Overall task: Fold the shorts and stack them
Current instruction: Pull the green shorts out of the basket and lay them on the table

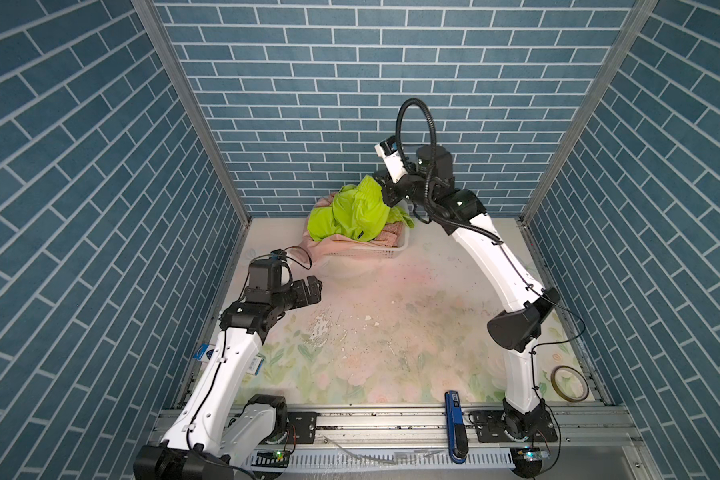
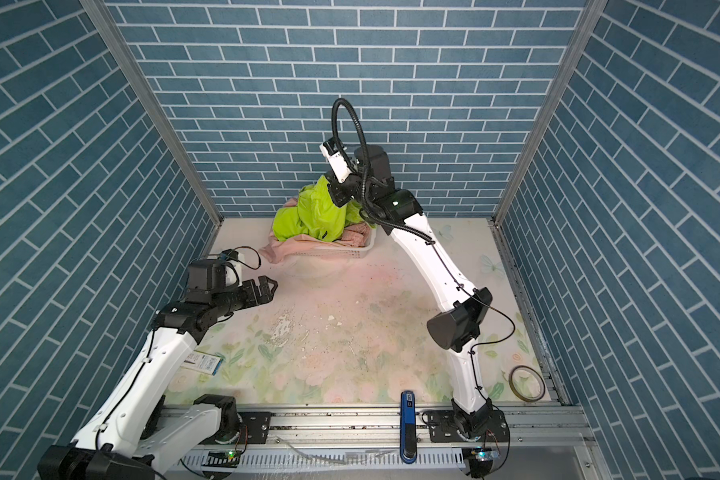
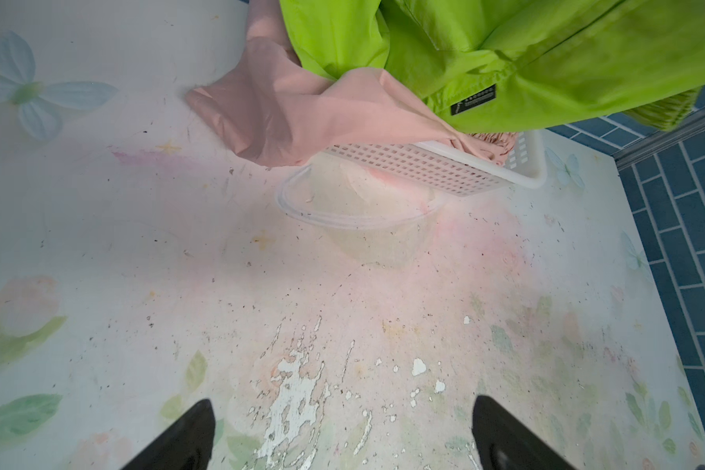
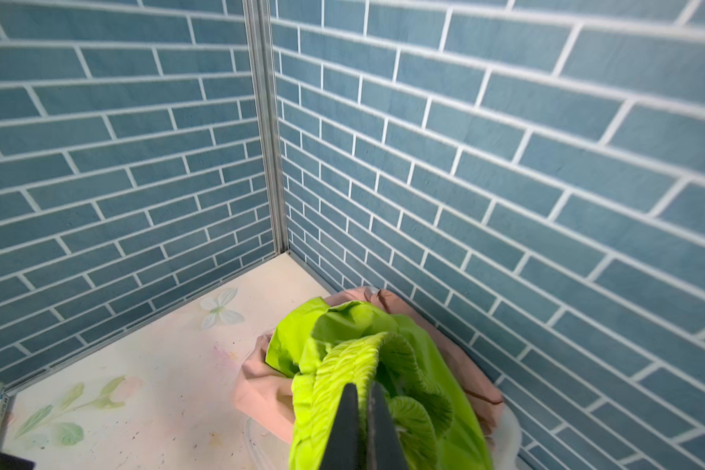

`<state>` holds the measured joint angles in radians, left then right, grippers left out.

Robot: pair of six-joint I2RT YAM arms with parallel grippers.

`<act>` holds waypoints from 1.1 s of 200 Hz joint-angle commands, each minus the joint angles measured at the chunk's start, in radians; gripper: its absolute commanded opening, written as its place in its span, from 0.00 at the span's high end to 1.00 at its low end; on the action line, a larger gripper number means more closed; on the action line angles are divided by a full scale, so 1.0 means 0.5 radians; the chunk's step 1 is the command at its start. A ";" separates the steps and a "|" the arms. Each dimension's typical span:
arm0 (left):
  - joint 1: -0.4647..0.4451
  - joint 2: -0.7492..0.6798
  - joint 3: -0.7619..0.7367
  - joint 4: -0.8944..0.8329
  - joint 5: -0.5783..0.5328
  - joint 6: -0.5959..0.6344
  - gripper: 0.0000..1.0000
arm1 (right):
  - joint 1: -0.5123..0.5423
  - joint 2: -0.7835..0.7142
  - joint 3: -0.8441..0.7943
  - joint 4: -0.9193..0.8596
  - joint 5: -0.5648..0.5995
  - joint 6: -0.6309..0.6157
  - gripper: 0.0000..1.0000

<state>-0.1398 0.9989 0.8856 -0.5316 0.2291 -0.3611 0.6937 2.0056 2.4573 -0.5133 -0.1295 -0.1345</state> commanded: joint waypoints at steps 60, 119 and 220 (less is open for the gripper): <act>-0.269 0.326 0.357 0.042 -0.221 0.168 0.00 | 0.001 -0.936 -0.558 0.139 0.916 -0.447 1.00; -0.344 0.472 0.463 0.076 -0.269 0.203 0.00 | -0.508 -1.139 -1.067 -0.071 1.286 -0.190 1.00; -0.691 1.165 1.108 -0.049 -0.431 0.408 0.00 | -1.205 -1.449 -1.859 0.057 1.399 0.207 1.00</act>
<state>-0.4519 1.4948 1.3487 -0.5098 0.0376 -0.1974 0.2043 1.4071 1.5501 -0.5579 0.5549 -0.1280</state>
